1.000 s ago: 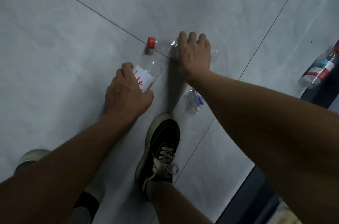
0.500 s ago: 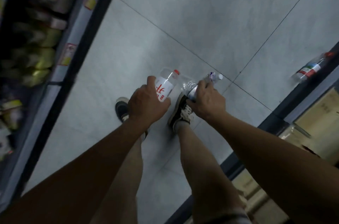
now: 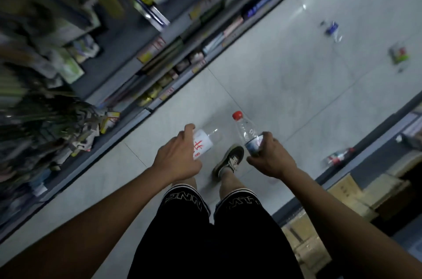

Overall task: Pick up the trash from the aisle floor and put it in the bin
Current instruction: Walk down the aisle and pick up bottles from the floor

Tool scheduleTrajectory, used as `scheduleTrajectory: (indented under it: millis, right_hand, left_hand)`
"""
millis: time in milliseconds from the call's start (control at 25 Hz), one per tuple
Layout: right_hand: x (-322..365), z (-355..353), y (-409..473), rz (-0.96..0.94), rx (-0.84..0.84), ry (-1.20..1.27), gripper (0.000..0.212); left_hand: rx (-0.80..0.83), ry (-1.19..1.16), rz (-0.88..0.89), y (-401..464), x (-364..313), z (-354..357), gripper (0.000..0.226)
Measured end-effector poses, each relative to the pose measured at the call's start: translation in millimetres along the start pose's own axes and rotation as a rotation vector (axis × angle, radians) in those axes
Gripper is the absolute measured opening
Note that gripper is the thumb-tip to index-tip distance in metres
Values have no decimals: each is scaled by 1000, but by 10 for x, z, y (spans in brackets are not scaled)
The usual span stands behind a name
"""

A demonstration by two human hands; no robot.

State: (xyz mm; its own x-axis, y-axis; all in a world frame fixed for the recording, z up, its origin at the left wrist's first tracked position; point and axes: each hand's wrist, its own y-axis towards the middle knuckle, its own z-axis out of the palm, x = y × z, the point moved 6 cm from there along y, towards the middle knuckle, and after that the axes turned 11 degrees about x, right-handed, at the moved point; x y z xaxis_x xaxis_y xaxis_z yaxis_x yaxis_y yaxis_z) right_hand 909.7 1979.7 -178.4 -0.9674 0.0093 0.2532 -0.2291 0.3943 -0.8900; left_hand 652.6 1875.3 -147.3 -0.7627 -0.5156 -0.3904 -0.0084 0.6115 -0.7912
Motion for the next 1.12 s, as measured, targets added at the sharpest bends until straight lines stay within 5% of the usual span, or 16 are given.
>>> scheduleTrajectory:
  millis: [280, 560, 920, 1120]
  right_hand:
    - [1227, -33, -861, -159, 27, -360, 80]
    - [2491, 343, -1080, -455, 60, -701, 79]
    - [3436, 1006, -1136, -797, 323, -1226, 86]
    - [3627, 1444, -1288, -909, 426, -1479, 83]
  left_hand:
    - [-157, -106, -166, -1514, 1121, -350, 75]
    - [-332, -553, -454, -2507, 1929, 272, 73]
    - [-711, -1119, -947, -3359, 1383, 1541, 68]
    - [-810, -1385, -1070, -3460, 793, 2153, 67]
